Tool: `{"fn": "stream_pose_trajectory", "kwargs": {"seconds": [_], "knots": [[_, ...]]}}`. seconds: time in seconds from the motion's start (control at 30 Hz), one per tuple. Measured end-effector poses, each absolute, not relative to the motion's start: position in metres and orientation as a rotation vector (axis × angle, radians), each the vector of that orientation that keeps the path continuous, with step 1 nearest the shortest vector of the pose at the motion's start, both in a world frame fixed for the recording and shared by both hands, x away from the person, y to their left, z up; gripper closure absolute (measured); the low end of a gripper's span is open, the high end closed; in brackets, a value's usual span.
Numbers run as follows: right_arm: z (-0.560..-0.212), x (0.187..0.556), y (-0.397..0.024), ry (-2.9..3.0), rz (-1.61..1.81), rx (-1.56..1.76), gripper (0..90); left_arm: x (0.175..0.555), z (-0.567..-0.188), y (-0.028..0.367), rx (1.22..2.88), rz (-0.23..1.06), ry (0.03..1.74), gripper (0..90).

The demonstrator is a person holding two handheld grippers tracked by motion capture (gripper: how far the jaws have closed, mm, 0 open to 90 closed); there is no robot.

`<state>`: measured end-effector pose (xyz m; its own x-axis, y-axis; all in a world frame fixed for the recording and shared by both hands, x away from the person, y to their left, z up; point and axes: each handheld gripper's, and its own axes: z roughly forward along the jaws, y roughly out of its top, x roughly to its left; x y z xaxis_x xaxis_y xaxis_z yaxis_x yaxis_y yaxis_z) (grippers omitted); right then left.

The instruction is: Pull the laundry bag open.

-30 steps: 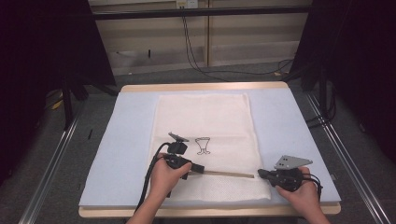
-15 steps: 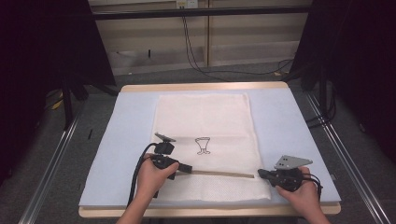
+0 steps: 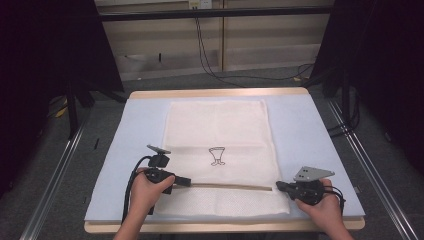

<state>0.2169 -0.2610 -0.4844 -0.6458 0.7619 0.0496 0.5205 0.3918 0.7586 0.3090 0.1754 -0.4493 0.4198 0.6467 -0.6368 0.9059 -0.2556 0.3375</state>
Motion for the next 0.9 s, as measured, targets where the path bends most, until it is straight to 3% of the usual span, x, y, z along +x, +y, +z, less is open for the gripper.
{"fn": "stream_pose_trajectory", "kwargs": {"seconds": [0.7, 0.9], "knots": [[-0.484, 0.217, -0.261, 2.342, 1.113, 1.13, 90.0, 0.304, -0.45, 0.22, 1.921, -0.478, 1.376, 87.2], [-0.484, 0.217, -0.261, 2.343, 1.114, 1.128, 90.0, 0.302, -0.448, 0.233, 1.937, -0.414, 1.424, 87.2]]}}
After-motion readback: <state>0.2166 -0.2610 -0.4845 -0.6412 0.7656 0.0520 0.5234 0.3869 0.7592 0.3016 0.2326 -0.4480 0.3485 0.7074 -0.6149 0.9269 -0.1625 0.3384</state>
